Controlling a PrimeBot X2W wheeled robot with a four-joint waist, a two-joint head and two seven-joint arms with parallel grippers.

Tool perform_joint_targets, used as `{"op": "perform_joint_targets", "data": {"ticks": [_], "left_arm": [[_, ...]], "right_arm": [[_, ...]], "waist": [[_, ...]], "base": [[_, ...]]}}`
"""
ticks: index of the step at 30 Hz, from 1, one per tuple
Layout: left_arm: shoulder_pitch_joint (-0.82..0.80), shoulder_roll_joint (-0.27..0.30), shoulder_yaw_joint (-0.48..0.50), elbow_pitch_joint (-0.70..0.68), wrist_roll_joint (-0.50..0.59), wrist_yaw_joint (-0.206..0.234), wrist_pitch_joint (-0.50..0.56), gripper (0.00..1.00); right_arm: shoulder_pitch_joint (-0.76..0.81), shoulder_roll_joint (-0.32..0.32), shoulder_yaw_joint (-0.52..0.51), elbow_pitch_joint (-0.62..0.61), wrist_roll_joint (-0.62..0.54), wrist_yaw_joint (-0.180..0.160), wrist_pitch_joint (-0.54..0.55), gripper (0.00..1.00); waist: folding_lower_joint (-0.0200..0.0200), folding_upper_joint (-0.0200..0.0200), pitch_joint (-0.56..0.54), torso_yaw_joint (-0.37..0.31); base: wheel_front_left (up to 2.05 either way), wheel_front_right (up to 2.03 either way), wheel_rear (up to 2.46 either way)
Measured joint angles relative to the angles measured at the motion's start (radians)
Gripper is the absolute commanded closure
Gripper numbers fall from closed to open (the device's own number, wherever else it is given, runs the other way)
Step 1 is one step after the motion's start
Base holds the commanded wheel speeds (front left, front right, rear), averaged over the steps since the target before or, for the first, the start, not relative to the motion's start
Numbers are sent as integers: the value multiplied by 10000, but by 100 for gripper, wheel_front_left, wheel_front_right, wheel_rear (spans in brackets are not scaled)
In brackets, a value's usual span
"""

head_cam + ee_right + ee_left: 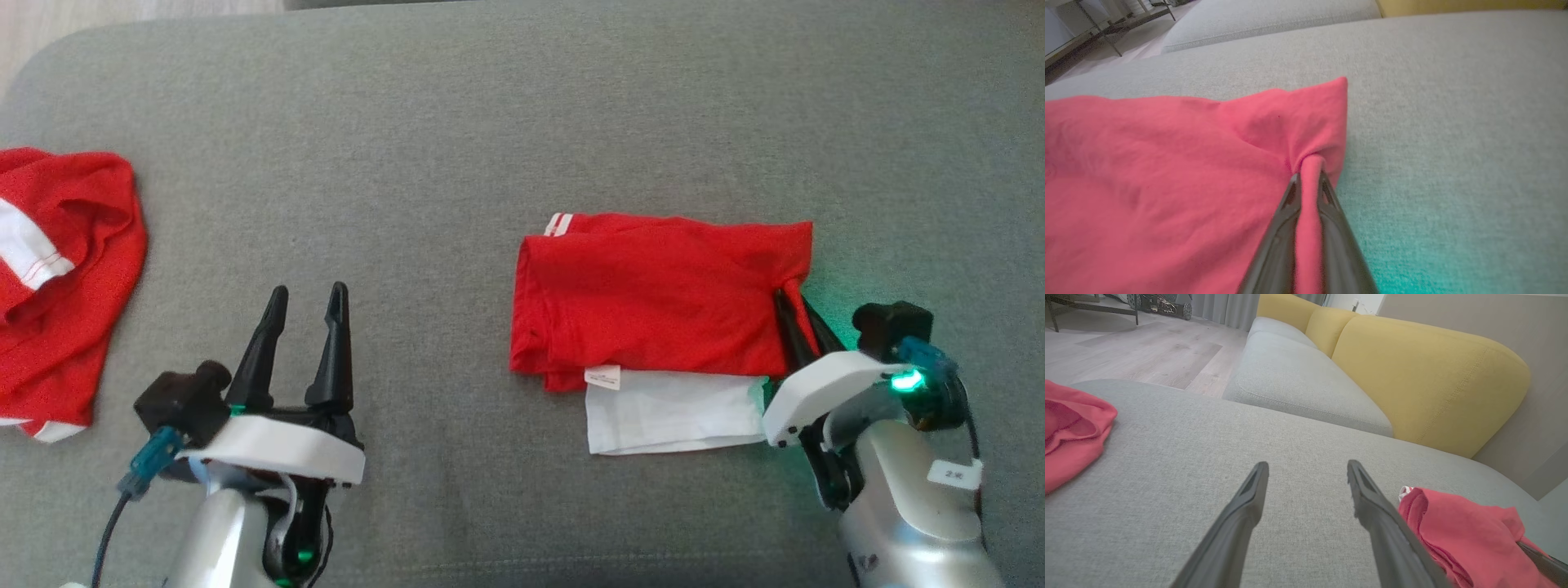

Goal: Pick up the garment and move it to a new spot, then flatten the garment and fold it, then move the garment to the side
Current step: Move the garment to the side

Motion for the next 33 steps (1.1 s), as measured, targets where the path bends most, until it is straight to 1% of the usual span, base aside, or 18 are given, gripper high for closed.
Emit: {"op": "perform_joint_targets", "data": {"ticks": [3,6,9,13,16,20,22,25,28,33], "left_arm": [[-1,-2,19,4,0,0,0,0],[-1,-2,38,-2,0,-4,0,0],[-11,-2,46,-12,12,-10,0,0],[-195,-2,50,-38,121,-98,0,0],[-392,-2,46,-90,217,-142,0,0],[-648,-4,50,-142,278,-186,-2,0],[-777,-2,50,-146,326,-224,-2,0],[-921,-4,58,-163,368,-272,-2,0],[-981,-6,92,-184,368,-316,-2,0],[-981,-6,165,-176,368,-320,-2,0]], "right_arm": [[-62,-194,366,-13,-483,2,-313,100],[-315,-681,723,-163,-840,2,-472,100],[-758,-1442,949,-431,-1041,2,-479,100],[-1461,-2696,1127,-773,-999,2,-196,100],[-1983,-3605,1126,-838,-698,2,119,100],[-2623,-4399,740,-713,-176,2,548,100],[-2885,-4592,441,-617,94,2,717,100],[-3118,-4719,-96,-512,117,2,961,100],[-3210,-4723,-769,-359,21,2,1221,100],[-3205,-4644,-1137,-401,-167,2,1342,100]], "waist": [[0,0,-22,-133],[0,0,-11,-322],[0,0,60,-536],[0,0,310,-785],[0,0,591,-930],[0,0,1031,-1063],[0,0,1264,-1101],[1,0,1566,-1127],[1,0,1776,-1131],[0,0,1845,-1106]], "base": [[0,0,0],[0,0,0],[0,0,0],[0,0,0],[0,0,0],[0,0,0],[0,0,0],[0,0,0],[0,0,0],[0,0,0]]}}
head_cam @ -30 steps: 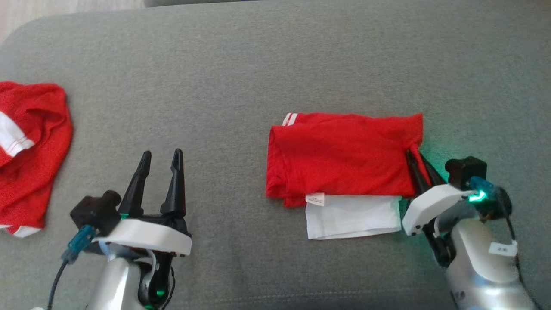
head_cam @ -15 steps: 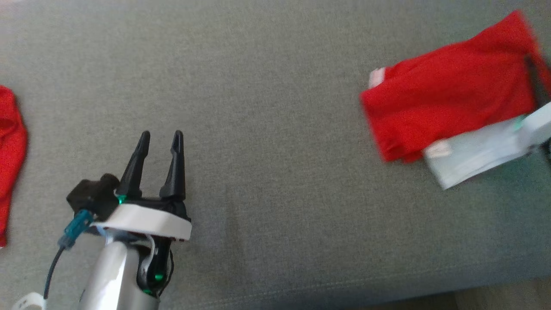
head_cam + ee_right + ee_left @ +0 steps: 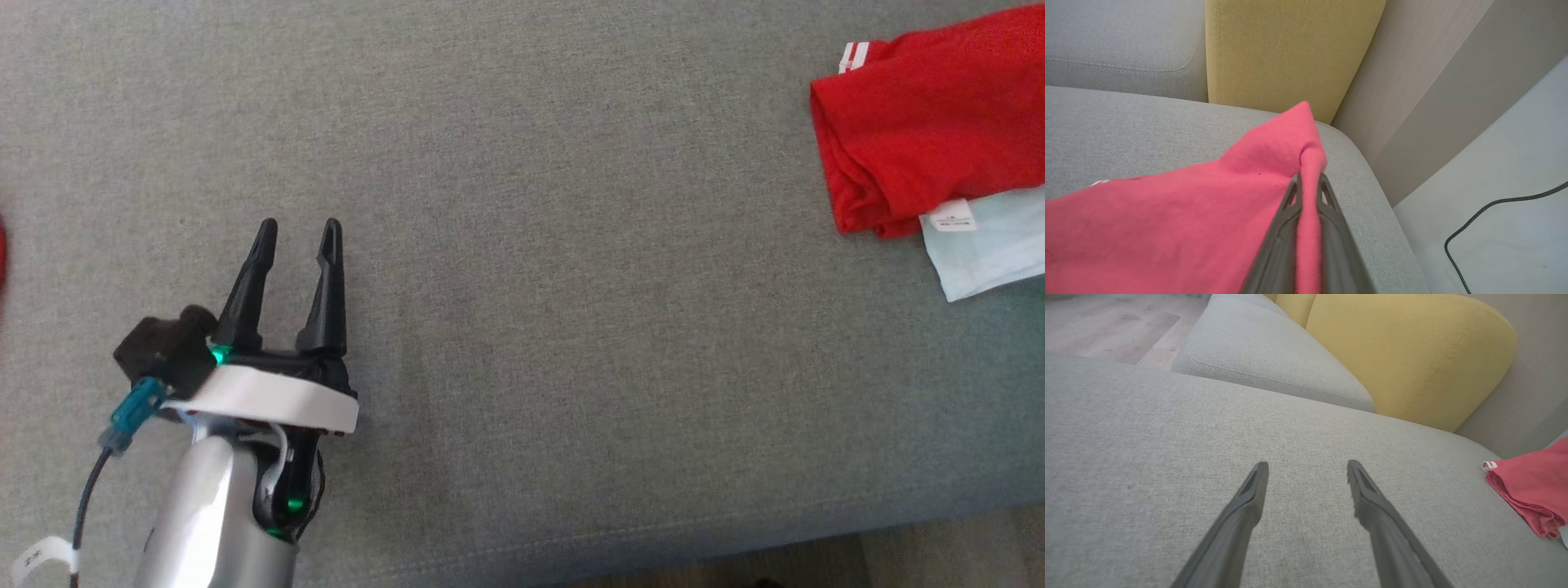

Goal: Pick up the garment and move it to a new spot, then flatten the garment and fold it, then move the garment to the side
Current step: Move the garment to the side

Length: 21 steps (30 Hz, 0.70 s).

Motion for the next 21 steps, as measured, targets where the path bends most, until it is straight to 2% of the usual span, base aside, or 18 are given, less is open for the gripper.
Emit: {"op": "perform_joint_targets", "data": {"ticks": [4,5,6,7,8,9,21], "left_arm": [[-1,0,52,10,-2,-29,0,0],[-1,0,52,10,-2,-29,0,0],[-1,0,56,15,-2,-29,0,0],[-1,0,56,33,-4,-29,0,0],[-1,0,56,58,-4,-29,0,0],[-1,0,58,77,-6,-29,0,0],[59,-2,-21,268,-282,-31,2,0]], "right_arm": [[22,180,-224,-165,-13,0,90,100],[22,180,-224,-165,-13,0,90,96],[33,190,-259,-209,-13,0,159,72],[39,196,-288,-247,2,0,161,72],[43,221,-357,-268,77,0,176,51],[49,267,-414,-307,169,0,222,0],[285,633,-318,-1494,184,0,468,0]], "waist": [[0,0,-46,11],[0,0,-46,11],[0,0,-63,11],[0,0,-84,13],[0,0,-112,13],[0,0,-143,10],[0,0,-856,27]], "base": [[0,0,0],[0,0,0],[0,0,0],[0,0,0],[0,0,0],[0,0,0],[0,0,0]]}}
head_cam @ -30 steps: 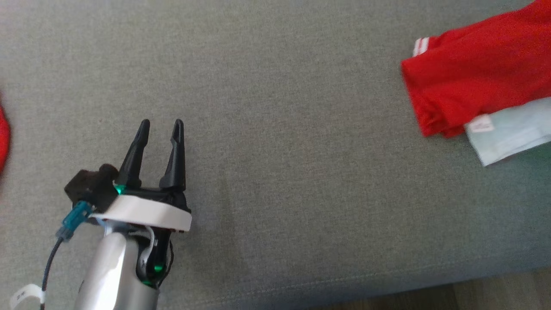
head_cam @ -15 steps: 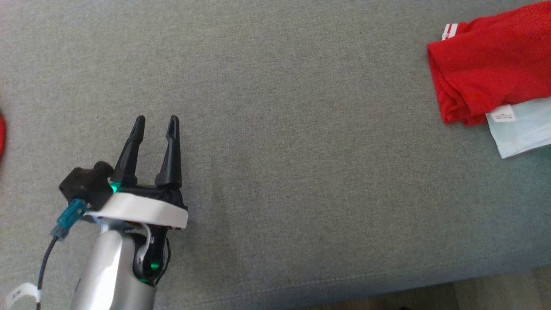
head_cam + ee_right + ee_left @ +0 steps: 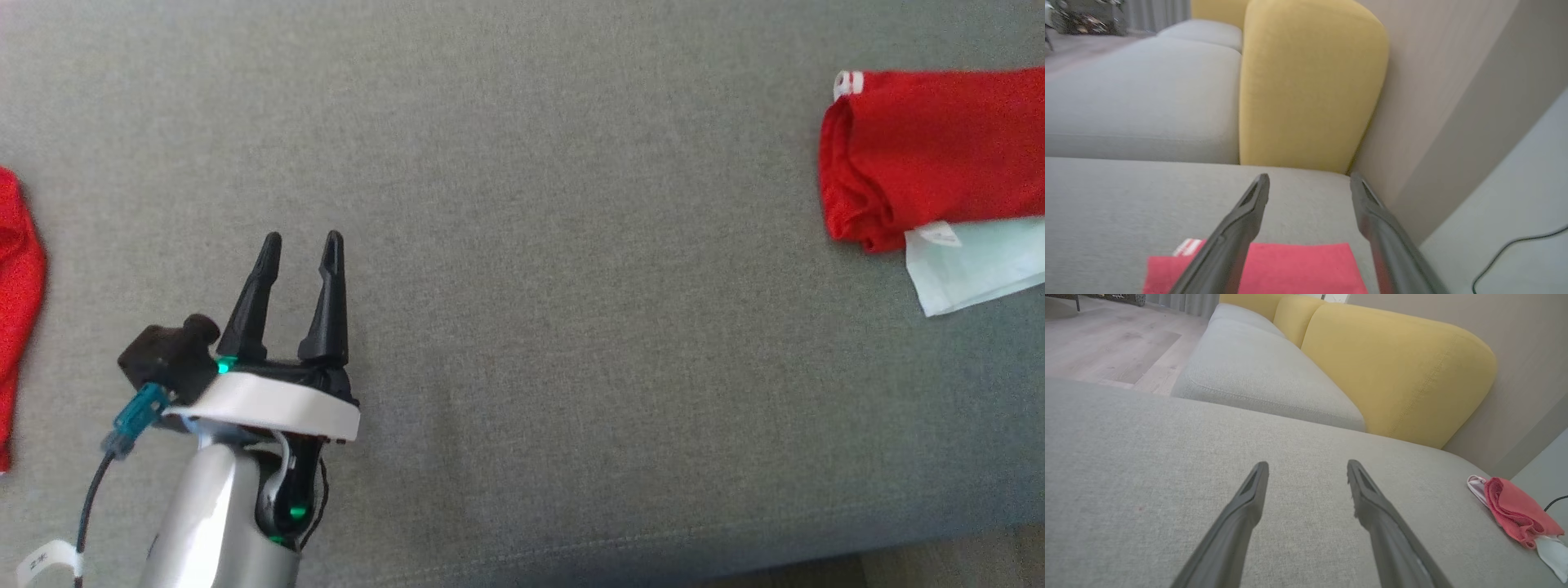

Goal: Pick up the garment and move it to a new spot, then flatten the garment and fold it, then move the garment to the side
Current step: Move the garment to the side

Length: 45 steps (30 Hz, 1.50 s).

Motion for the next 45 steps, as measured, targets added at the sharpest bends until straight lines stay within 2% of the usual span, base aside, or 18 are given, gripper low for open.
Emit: {"op": "perform_joint_targets", "data": {"ticks": [6,15,26,34,45], "left_arm": [[159,0,-67,-4,-90,54,-2,0],[872,0,-77,-169,-286,284,0,0],[1878,6,-84,-219,-295,545,0,0],[2305,13,-115,-259,-293,685,0,0],[2492,13,-98,-458,-276,719,0,0]], "right_arm": [[293,871,765,-838,21,0,-61,0],[1827,2094,1616,-1760,345,0,-865,0],[4310,3570,1475,-1979,307,0,-2199,0],[5688,4059,1099,-1958,-299,0,-3047,0],[5902,4192,1106,-1967,-324,0,-3313,0]], "waist": [[0,0,-719,63],[-1,0,-1829,334],[-1,0,-2823,939],[-1,0,-3083,1085],[-1,0,-3095,937]], "base": [[0,0,0],[0,0,0],[0,0,0],[0,0,0],[0,0,0]]}}
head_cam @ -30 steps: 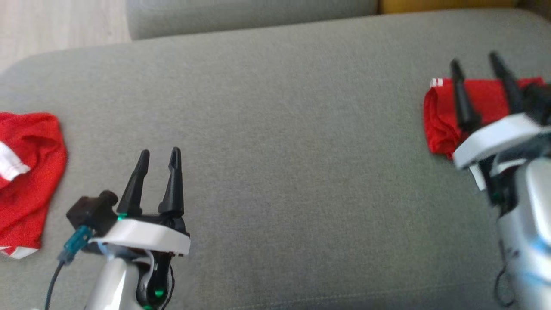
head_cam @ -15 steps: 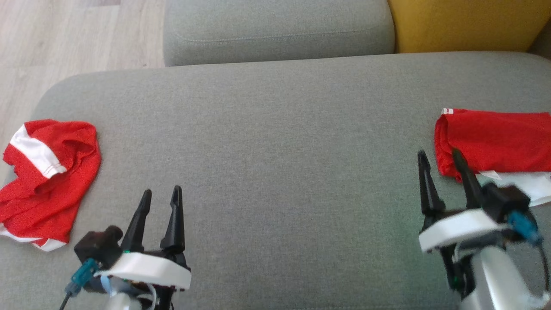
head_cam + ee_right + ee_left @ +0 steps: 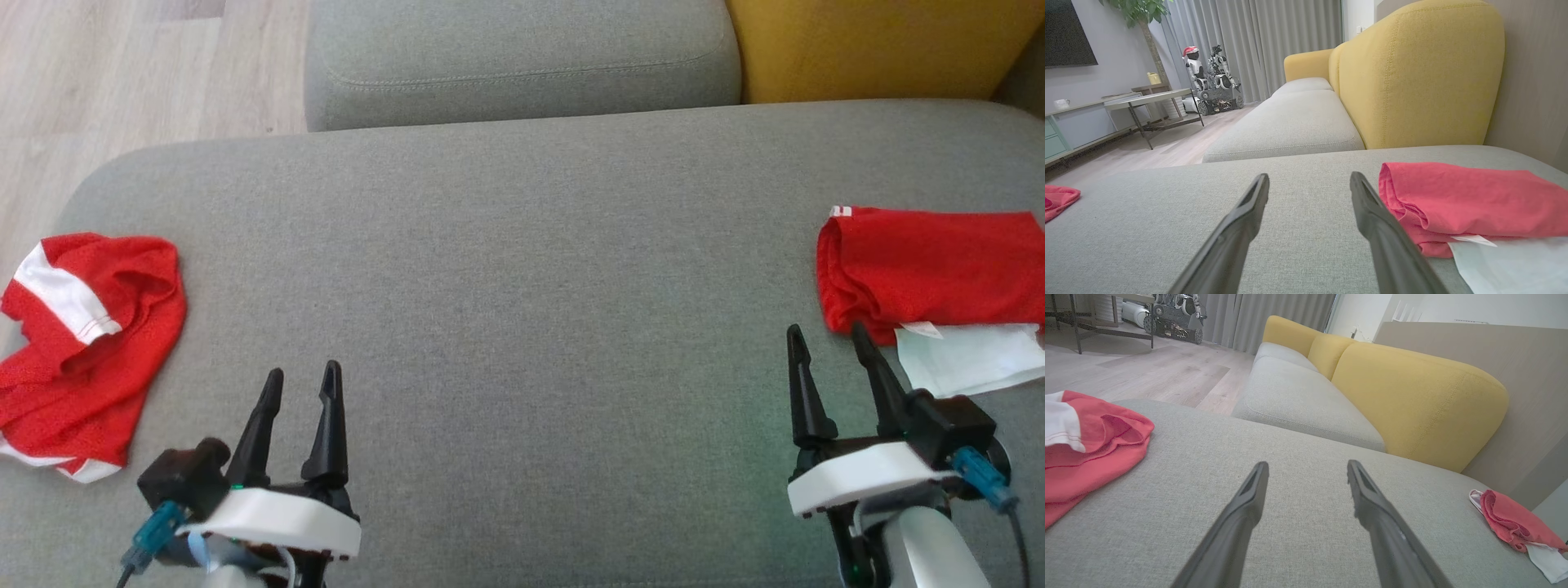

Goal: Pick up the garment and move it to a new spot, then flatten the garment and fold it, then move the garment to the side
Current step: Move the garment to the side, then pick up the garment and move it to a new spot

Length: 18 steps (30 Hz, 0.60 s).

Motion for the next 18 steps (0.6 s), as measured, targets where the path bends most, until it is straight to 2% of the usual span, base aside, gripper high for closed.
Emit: {"op": "perform_joint_targets", "data": {"ticks": [11,18], "left_arm": [[-1,0,-8,-88,0,0,0,0],[-13,0,0,-84,-2,0,0,0]], "right_arm": [[0,2,-10,61,77,0,-88,0],[-1,2,115,77,165,-2,-92,0]], "waist": [[0,0,5,26],[0,0,12,442]], "base": [[0,0,0],[0,0,0]]}}
